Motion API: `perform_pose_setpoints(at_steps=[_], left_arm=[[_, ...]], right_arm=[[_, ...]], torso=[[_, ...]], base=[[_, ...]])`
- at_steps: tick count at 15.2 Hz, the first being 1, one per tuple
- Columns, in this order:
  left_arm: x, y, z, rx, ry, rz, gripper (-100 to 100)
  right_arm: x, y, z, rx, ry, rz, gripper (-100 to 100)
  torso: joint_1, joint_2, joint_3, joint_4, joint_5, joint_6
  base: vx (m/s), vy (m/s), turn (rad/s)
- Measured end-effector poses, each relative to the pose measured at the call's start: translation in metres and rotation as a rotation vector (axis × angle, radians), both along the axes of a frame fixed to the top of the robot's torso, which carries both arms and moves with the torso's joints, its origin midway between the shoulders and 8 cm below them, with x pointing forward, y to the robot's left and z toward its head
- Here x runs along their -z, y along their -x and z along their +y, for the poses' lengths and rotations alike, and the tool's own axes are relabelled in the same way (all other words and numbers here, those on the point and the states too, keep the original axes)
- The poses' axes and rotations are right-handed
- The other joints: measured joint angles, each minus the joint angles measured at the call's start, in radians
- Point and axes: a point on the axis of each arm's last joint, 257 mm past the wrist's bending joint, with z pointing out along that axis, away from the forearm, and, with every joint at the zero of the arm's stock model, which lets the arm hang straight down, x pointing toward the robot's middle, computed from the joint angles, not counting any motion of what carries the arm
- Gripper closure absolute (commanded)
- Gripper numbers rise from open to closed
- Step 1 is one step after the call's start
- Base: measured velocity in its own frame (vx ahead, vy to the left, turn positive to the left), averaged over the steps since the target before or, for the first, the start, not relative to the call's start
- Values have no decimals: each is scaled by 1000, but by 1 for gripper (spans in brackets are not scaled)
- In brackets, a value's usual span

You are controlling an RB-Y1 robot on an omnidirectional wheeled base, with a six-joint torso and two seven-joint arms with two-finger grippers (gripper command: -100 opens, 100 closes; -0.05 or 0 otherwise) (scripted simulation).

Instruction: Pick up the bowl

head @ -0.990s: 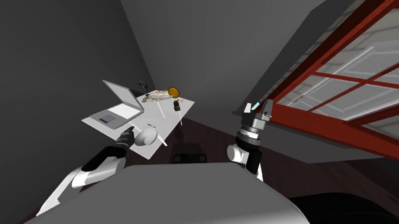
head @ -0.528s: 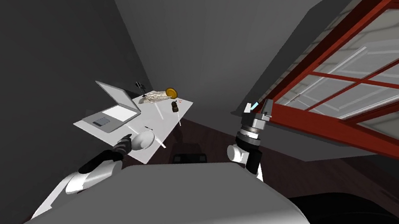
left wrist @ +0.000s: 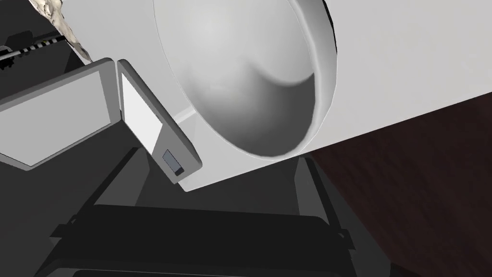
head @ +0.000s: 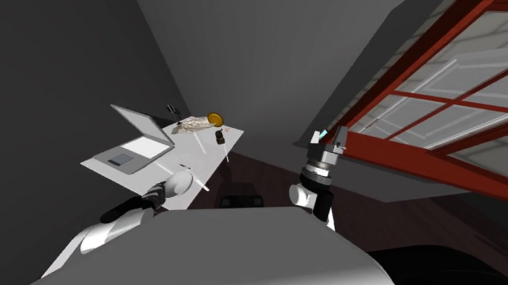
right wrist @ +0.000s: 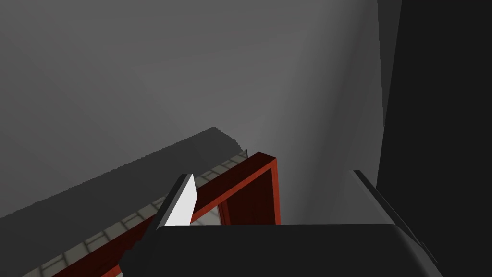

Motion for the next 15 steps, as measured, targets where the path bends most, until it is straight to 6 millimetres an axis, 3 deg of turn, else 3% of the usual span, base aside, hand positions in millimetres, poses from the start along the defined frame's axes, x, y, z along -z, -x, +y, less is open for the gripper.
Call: perform_pose_setpoints(at_steps=[7,15], left_arm=[[32,41,3,-68,75,129,-100],[63,92,-8,-146,172,269,-100]], right_arm=[[0,0,0,0,0,0,0],[0,0,0,0,0,0,0]], torso=[[0,1,0,0,0,0],[0,-1,0,0,0,0]], base=[[49,-5,-41],[62,-1,-50]])
